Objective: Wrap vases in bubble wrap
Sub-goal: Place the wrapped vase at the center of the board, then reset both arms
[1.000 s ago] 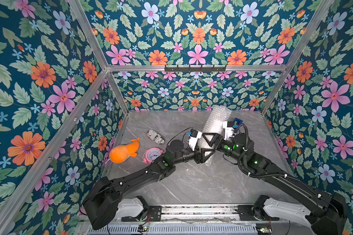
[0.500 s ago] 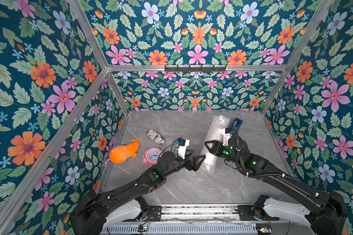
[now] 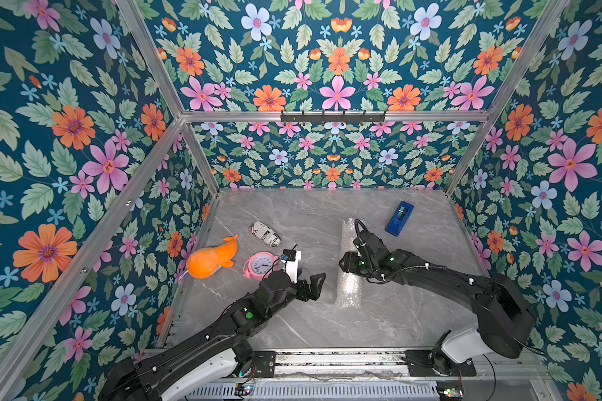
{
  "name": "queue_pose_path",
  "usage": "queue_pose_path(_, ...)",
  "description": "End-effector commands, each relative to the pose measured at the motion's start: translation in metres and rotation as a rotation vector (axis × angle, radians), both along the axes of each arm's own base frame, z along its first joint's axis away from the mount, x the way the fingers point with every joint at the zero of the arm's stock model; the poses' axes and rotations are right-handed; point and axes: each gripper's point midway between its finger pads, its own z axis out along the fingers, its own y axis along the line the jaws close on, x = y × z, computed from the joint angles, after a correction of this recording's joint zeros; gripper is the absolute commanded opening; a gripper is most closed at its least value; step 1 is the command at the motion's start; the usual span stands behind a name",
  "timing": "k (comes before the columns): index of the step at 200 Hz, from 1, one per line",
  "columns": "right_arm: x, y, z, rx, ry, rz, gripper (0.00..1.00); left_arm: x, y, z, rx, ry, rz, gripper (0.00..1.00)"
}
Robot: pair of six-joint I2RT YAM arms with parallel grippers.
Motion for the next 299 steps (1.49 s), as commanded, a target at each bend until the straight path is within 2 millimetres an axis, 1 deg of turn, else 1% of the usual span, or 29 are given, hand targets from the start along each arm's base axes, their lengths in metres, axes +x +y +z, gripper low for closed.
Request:
queue_pose_path(1,0.001,-0.001,-0.013,-0.035,0.043,-0.016,0.53,0.007,0.013,-0.005,0.064,0.009,0.074,1.00)
queue_pose_path(15,0.002,-0.003,-0.022,-0.062,0.073,-0.021,0.54,0.010,0.017,-0.006,0.081,0.014,0.103,0.99)
queue_pose_path(23,0.003,-0.005,-0.027,-0.080,0.085,-0.027,0.57,0.011,0.018,-0.006,0.087,0.016,0.113,0.99)
queue_pose_path(32,0.004,-0.007,-0.026,-0.088,0.088,-0.033,0.58,0.012,0.019,-0.006,0.091,0.019,0.120,0.99)
queue_pose_path(34,0.003,-0.008,-0.036,-0.108,0.108,-0.034,0.58,0.012,0.020,-0.007,0.092,0.019,0.122,0.99)
queue_pose_path(36,0.004,-0.009,-0.039,-0.115,0.114,-0.037,0.59,0.012,0.020,-0.006,0.094,0.019,0.123,0.99)
queue_pose_path(62,0.005,-0.012,-0.050,-0.151,0.146,-0.041,0.62,0.014,0.025,-0.006,0.101,0.020,0.154,0.98)
queue_pose_path(69,0.004,-0.012,-0.054,-0.153,0.155,-0.042,0.66,0.015,0.026,-0.006,0.103,0.019,0.160,0.98)
queue_pose_path(77,0.006,-0.011,-0.055,-0.151,0.156,-0.045,0.73,0.016,0.026,-0.005,0.108,0.017,0.166,0.98)
queue_pose_path(86,0.008,-0.010,-0.053,-0.141,0.147,-0.043,0.75,0.017,0.028,-0.003,0.117,0.012,0.175,0.98)
queue_pose_path(102,0.011,-0.006,-0.040,-0.109,0.110,-0.028,0.83,0.021,0.032,0.002,0.142,-0.012,0.196,0.98)
queue_pose_path(119,0.012,-0.006,-0.018,-0.100,0.077,-0.014,0.95,0.028,0.035,0.017,0.159,-0.071,0.224,0.99)
queue_pose_path(121,0.013,-0.006,-0.007,-0.085,0.056,-0.014,0.96,0.029,0.036,0.019,0.161,-0.078,0.226,0.99)
queue_pose_path(123,0.013,-0.007,-0.002,-0.083,0.049,-0.014,0.97,0.030,0.036,0.022,0.164,-0.087,0.228,0.99)
queue_pose_path(132,0.011,-0.010,0.016,-0.072,0.020,-0.010,0.99,0.036,0.037,0.031,0.182,-0.125,0.244,0.99)
queue_pose_path(153,0.004,-0.022,0.064,-0.029,-0.089,-0.004,0.99,0.050,0.036,0.054,0.230,-0.228,0.274,1.00)
queue_pose_path(168,0.002,-0.040,0.098,-0.028,-0.253,-0.003,0.99,0.064,0.047,0.068,0.276,-0.322,0.358,1.00)
queue_pose_path(180,0.004,-0.061,0.119,-0.074,-0.436,0.000,0.99,0.079,0.063,0.077,0.307,-0.389,0.432,1.00)
queue_pose_path(183,0.004,-0.065,0.119,-0.090,-0.464,0.003,0.99,0.084,0.068,0.079,0.309,-0.399,0.453,1.00)
queue_pose_path(200,0.008,-0.101,0.142,-0.254,-0.768,-0.001,0.99,0.110,0.113,0.079,0.321,-0.404,0.588,0.99)
queue_pose_path(203,0.009,-0.113,0.148,-0.302,-0.841,-0.024,0.99,0.113,0.120,0.077,0.327,-0.406,0.604,0.99)
queue_pose_path(216,0.013,-0.151,0.159,-0.406,-0.985,-0.152,1.00,0.121,0.155,0.068,0.398,-0.425,0.717,0.99)
queue_pose_path(228,0.020,-0.189,0.154,-0.418,-1.001,-0.250,1.00,0.123,0.190,0.053,0.456,-0.412,0.849,0.99)
queue_pose_path(237,0.024,-0.220,0.143,-0.401,-0.959,-0.334,0.99,0.126,0.211,0.038,0.476,-0.377,0.892,0.99)
queue_pose_path(249,0.027,-0.255,0.127,-0.410,-0.911,-0.412,0.99,0.125,0.228,0.022,0.491,-0.348,0.918,0.99)
queue_pose_path(259,0.028,-0.279,0.119,-0.456,-0.904,-0.469,1.00,0.122,0.235,0.010,0.507,-0.346,0.910,0.99)
queue_pose_path(267,0.030,-0.289,0.111,-0.496,-0.904,-0.470,0.99,0.119,0.238,0.002,0.525,-0.362,0.886,0.99)
queue_pose_path(281,0.035,-0.297,0.095,-0.556,-0.898,-0.452,0.99,0.113,0.251,-0.009,0.539,-0.367,0.910,0.99)
queue_pose_path(299,0.042,-0.295,0.072,-0.553,-0.869,-0.443,1.00,0.113,0.261,-0.021,0.514,-0.359,0.910,0.99)
